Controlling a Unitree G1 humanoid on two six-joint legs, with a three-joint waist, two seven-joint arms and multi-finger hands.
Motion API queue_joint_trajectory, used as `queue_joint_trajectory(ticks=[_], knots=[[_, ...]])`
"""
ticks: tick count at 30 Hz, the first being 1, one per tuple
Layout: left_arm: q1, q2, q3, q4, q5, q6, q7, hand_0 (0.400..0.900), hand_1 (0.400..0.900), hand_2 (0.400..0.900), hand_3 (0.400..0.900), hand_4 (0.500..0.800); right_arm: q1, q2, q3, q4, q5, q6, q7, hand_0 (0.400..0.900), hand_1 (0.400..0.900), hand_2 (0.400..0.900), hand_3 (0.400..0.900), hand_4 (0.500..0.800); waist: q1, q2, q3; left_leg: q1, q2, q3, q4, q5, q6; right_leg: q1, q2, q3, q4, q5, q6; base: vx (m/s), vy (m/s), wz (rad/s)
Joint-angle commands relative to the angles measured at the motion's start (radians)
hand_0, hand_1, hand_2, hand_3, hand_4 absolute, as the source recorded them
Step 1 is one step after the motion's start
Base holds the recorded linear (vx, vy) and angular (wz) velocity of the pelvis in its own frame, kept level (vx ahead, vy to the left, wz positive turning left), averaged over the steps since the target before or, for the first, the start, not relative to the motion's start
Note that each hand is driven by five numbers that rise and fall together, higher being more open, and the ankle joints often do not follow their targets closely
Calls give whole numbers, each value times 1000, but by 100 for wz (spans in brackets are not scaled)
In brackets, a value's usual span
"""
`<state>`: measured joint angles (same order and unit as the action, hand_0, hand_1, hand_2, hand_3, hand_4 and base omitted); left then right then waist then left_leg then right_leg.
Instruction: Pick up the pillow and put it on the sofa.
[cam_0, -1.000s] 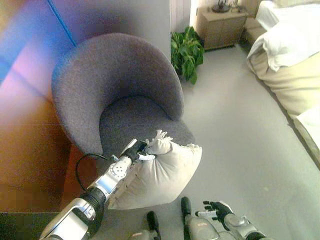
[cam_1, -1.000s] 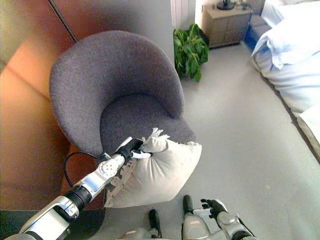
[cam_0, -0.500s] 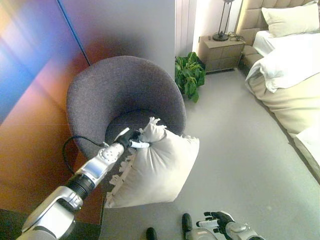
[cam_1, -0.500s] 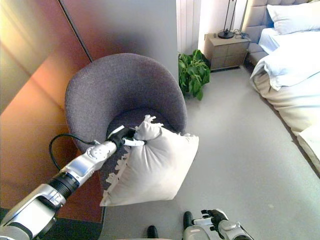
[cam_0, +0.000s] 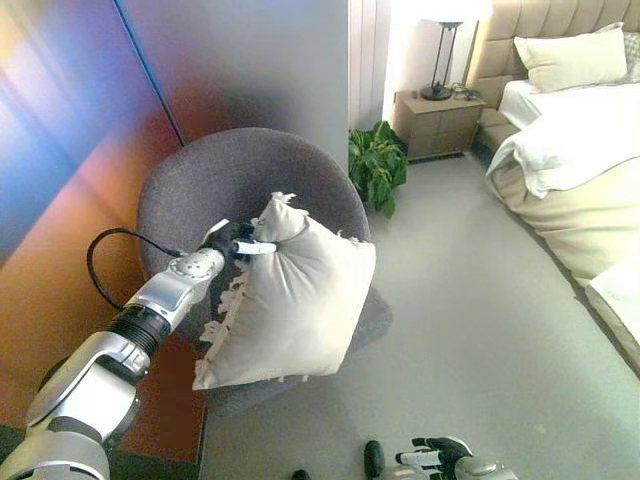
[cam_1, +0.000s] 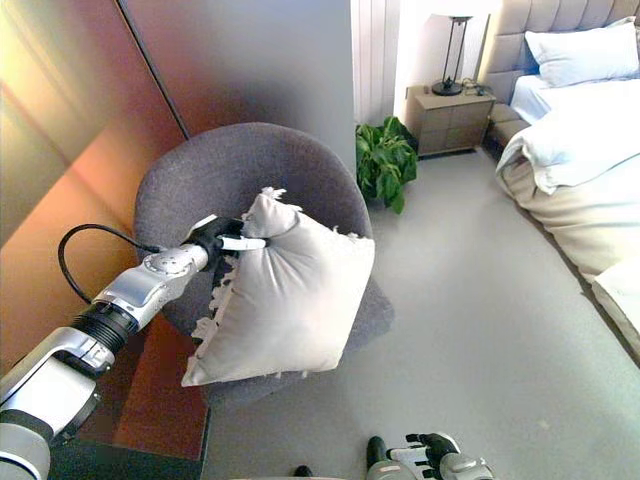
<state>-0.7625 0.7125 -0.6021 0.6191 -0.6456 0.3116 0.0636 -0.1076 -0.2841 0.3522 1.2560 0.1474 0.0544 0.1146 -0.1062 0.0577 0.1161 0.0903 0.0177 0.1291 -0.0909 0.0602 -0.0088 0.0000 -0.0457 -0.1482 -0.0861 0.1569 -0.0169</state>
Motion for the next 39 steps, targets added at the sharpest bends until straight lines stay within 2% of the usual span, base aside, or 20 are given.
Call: queue_joint_trajectory(ticks=[1, 3, 6, 11, 17, 23, 24, 25, 26, 29, 35, 39], knots=[[-310, 121, 170, 123, -61, -118, 109, 400, 400, 400, 400, 500, 64, -11, 18, 76, 12, -15, -7, 900, 900, 900, 900, 800, 25, 20, -110, 10, -11, -15, 46, -79, -17, 72, -58, 25, 80, -161, 131, 102, 6, 1], [-315, 132, 175, 142, -44, -114, 113, 400, 400, 400, 400, 500, 69, -10, 14, 80, 7, -19, -8, 900, 900, 900, 900, 800, 25, 20, -111, 10, -13, -15, 44, -79, -17, 71, -58, 23, 80, -161, 131, 100, 6, 2], [-334, 181, 170, 206, -7, -96, 105, 400, 400, 400, 400, 500, 85, -10, 16, 84, -3, -31, -8, 900, 900, 900, 900, 800, 23, 24, -109, 2, -18, -13, 48, -82, -14, 62, -60, 23, 85, -164, 134, 108, 8, 1], [-363, 233, 164, 259, 32, -62, 116, 400, 400, 400, 400, 500, 106, -23, 16, 75, -15, -52, -13, 900, 900, 900, 900, 800, 16, 34, -92, -6, -26, -8, 36, -78, -12, 50, -62, 24, 82, -162, 137, 62, 35, 2], [-393, 262, 173, 307, 41, -43, 176, 400, 400, 400, 400, 500, 103, -60, 25, 49, -18, -64, -12, 900, 900, 900, 900, 800, 8, 51, -53, -36, -33, -7, 19, -64, -15, 12, -72, 25, 88, -159, 140, -21, 82, 7], [-424, 259, 171, 340, 44, -64, 214, 400, 400, 400, 400, 500, 52, -107, 47, 21, 3, -83, -8, 900, 900, 900, 900, 800, 1, 67, 17, -86, -42, -10, 12, -47, -19, -47, -85, 33, 107, -158, 137, -123, 113, 11], [-429, 255, 168, 342, 44, -67, 218, 655, 655, 655, 655, 653, 45, -110, 52, 17, 9, -85, -9, 900, 900, 900, 900, 800, 0, 68, 26, -92, -43, -11, 11, -45, -20, -54, -86, 35, 110, -157, 137, -107, 96, 9], [-438, 252, 164, 347, 57, -65, 219, 804, 804, 804, 804, 742, 33, -117, 60, 9, 19, -86, -8, 900, 900, 900, 900, 800, -1, 70, 38, -99, -44, -9, 12, -42, -20, -64, -89, 38, 115, -158, 136, -80, 86, 8], [-444, 251, 160, 351, 64, -63, 222, 900, 900, 900, 900, 800, 27, -121, 64, 3, 24, -87, -7, 900, 900, 900, 900, 800, -2, 71, 45, -103, -45, -8, 12, -41, -21, -69, -90, 40, 119, -158, 136, -56, 81, 8], [-464, 252, 147, 365, 55, -58, 227, 900, 900, 900, 900, 800, 17, -125, 79, -16, 39, -79, -8, 900, 900, 900, 900, 800, -4, 71, 59, -107, -47, -6, 13, -39, -21, -73, -92, 45, 118, -156, 137, -10, 28, 4], [-494, 262, 123, 405, 76, -43, 196, 900, 900, 900, 900, 800, 30, -122, 83, -22, 32, -77, -15, 900, 900, 900, 900, 800, -11, 69, 70, -103, -46, 0, 15, -37, -24, -66, -96, 48, 114, -152, 141, 5, 1, 0], [-508, 263, 114, 423, 62, -54, 204, 900, 900, 900, 900, 800, 27, -131, 80, -20, 29, -80, -9, 900, 900, 900, 900, 800, -16, 67, 79, -103, -46, 2, 16, -36, -25, -67, -94, 53, 111, -152, 139, 0, 0, 0]])
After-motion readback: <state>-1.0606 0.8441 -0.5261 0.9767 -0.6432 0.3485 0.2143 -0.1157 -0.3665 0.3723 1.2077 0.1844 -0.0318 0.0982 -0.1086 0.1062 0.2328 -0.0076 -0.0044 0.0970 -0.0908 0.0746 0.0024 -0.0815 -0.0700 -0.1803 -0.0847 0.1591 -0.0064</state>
